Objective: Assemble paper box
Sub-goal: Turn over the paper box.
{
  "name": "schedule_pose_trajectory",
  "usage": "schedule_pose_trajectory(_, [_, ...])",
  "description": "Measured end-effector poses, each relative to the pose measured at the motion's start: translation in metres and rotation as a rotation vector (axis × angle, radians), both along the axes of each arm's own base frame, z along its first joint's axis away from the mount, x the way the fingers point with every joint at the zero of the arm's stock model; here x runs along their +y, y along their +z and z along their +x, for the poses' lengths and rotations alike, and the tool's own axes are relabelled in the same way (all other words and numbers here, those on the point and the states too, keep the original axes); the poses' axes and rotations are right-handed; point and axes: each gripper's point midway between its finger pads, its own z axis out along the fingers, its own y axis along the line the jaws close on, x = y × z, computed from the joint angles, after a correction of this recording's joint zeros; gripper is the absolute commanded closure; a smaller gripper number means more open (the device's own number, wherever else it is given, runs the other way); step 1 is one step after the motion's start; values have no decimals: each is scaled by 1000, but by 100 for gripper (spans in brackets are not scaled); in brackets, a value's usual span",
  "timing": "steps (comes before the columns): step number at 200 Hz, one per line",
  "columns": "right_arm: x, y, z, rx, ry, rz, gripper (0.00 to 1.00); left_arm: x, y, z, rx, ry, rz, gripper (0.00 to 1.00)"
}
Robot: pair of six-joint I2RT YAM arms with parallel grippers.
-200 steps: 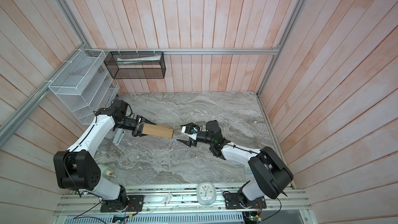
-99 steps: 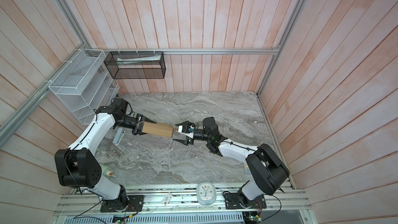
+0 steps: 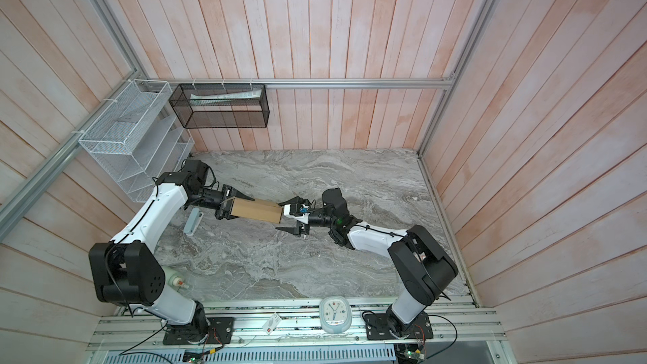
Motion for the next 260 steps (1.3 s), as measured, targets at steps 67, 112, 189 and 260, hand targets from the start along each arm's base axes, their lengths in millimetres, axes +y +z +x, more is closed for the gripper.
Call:
schedule_pose_trajectory(67, [7, 5, 1, -8, 34, 17, 24, -6, 2, -2, -5, -17, -10, 74])
schedule_pose_trajectory(112, [15, 7, -6, -17, 42, 20, 25, -7, 1, -2, -6, -19, -10, 74])
schedule_pose_trajectory(189, [28, 18, -5, -77, -33, 54, 35, -11, 2, 0, -22, -28, -18, 74])
schedule_pose_trajectory(260, [29, 22, 1, -111, -81, 67, 44, -12, 4, 2, -23, -22, -29, 74])
